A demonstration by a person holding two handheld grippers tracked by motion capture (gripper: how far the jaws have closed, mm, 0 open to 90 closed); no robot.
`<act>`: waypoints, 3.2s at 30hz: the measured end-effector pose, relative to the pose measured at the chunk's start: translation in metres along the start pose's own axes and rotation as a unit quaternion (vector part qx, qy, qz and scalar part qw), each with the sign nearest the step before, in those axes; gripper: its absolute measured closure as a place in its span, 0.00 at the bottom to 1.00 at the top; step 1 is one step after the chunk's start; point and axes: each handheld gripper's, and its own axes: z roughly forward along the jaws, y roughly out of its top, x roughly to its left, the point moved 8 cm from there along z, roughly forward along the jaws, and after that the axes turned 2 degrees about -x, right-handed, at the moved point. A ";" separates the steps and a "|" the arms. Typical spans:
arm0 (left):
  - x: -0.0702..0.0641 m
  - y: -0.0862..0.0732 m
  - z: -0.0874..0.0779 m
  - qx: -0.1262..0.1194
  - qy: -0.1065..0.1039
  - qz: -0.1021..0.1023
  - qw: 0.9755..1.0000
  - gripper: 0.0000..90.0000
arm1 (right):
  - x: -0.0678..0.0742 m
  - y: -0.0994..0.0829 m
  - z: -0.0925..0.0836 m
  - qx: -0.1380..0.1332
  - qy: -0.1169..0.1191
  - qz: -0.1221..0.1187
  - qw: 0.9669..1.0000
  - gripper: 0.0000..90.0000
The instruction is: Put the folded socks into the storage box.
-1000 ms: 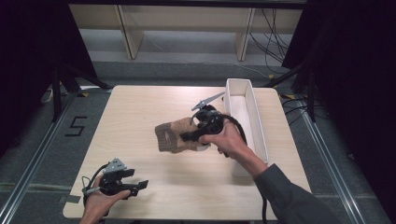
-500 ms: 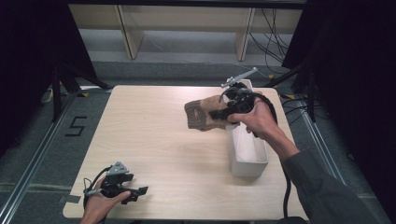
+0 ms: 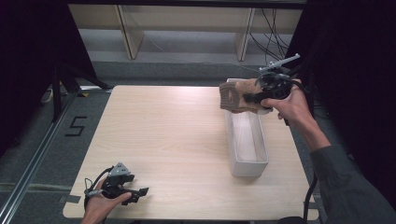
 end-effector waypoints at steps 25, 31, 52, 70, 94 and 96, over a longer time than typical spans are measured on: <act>0.001 -0.003 0.004 0.006 0.000 0.004 1.000 0.21 | -0.060 -0.029 0.040 0.069 -0.074 -0.012 0.995 0.65; 0.002 -0.003 0.003 0.006 0.002 0.004 1.000 0.22 | -0.062 -0.034 0.048 0.098 -0.068 -0.023 0.993 0.65; 0.002 -0.002 0.004 0.004 0.000 0.005 1.000 0.22 | -0.058 -0.050 0.072 0.170 -0.068 -0.062 0.981 0.65; 0.002 -0.002 0.003 0.004 0.003 0.004 1.000 0.22 | -0.059 -0.057 0.080 0.200 -0.090 -0.098 0.971 0.65; 0.002 -0.003 0.004 0.007 0.004 0.011 1.000 0.23 | -0.005 -0.106 0.101 0.242 -0.004 -0.246 0.939 0.63; 0.002 -0.002 0.004 0.006 0.005 0.008 1.000 0.23 | -0.002 -0.116 0.101 0.251 -0.003 -0.248 0.936 0.63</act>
